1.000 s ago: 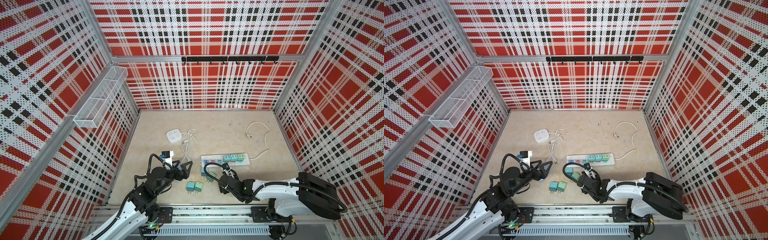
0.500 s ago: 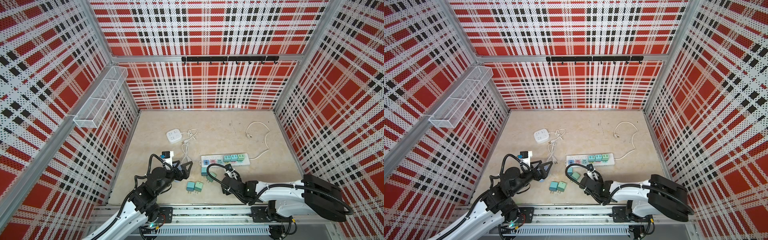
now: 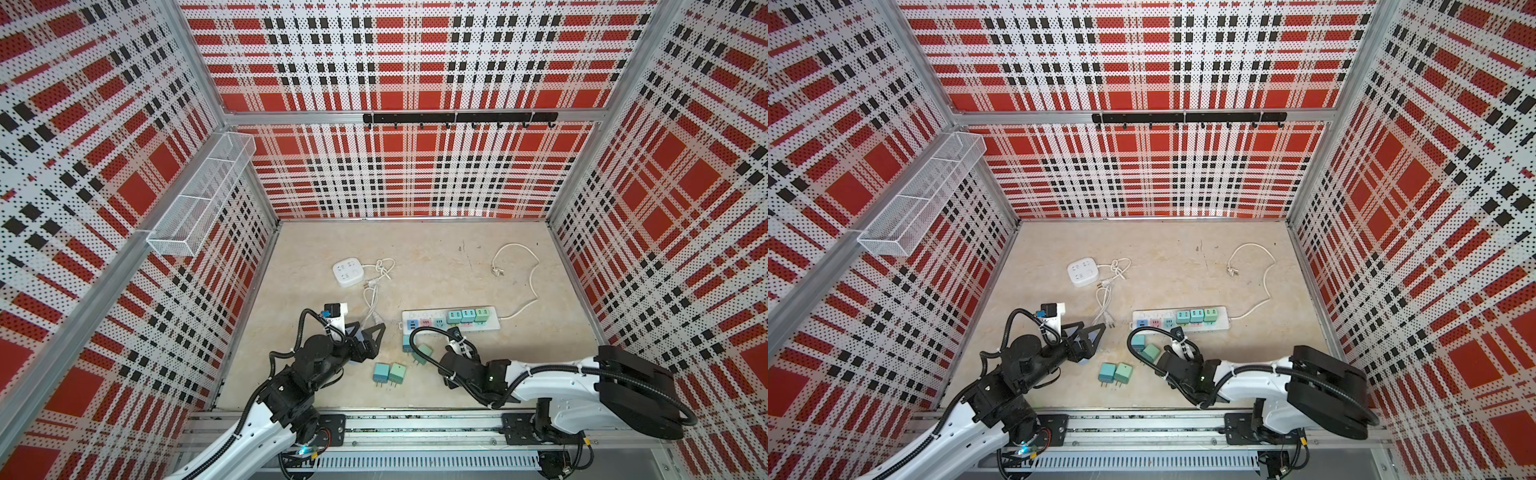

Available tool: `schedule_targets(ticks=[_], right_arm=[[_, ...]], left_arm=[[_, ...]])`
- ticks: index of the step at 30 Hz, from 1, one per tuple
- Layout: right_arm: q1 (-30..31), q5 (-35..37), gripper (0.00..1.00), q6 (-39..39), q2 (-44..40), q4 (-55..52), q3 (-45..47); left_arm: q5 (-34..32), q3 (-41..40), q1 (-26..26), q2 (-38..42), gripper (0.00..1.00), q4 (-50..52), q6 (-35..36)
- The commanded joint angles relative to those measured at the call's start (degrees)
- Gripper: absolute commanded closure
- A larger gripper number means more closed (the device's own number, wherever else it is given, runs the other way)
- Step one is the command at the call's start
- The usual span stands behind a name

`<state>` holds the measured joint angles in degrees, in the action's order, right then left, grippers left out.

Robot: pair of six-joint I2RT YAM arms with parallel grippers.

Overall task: Insert plugs into power strip
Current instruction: Pick up the plug from the bottom-center of the table.

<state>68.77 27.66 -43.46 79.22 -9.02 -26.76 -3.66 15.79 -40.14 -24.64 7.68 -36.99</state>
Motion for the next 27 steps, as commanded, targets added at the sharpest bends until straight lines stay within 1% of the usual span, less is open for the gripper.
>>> schedule_targets(ticks=[1, 8, 13, 15, 19, 22, 25, 27], right_arm=[[0.22, -1.25, 0.45, -0.10, 2.93, 0.70, -1.01], [0.22, -1.17, 0.64, 0.24, 1.75, 1.78, 0.24], [0.31, -0.81, 0.71, 2.99, -1.90, 3.70, 1.78], [0.31, -0.35, 0.75, 5.23, -4.39, 4.82, 2.54], [0.31, 0.78, 0.83, 13.95, -10.47, 7.94, 3.71], [0.31, 1.12, 0.87, 22.74, -15.49, 14.56, 5.96], [0.31, 0.93, 0.90, 30.28, -20.45, 21.26, 8.75], [0.31, 0.52, 0.91, 34.70, -23.97, 24.88, 10.73]], left_arm=[[-1.16, -0.34, 0.48, 0.15, 0.00, -1.27, -0.54], [-4.75, -1.20, 1.39, 0.20, 0.01, -1.44, 0.18], [2.35, -0.38, 4.84, -0.06, 0.01, -2.05, -0.28], [4.23, 0.34, 5.25, -0.67, 0.01, -2.23, -0.01], [9.01, 2.28, 5.04, -3.04, 0.01, -3.09, 1.03], [10.98, 3.74, 3.37, -5.20, 0.07, -3.55, 2.32], [10.01, 5.75, -1.11, -7.11, 0.12, -3.49, 4.32], [8.12, 7.41, -5.30, -8.30, 0.14, -3.39, 5.69]])
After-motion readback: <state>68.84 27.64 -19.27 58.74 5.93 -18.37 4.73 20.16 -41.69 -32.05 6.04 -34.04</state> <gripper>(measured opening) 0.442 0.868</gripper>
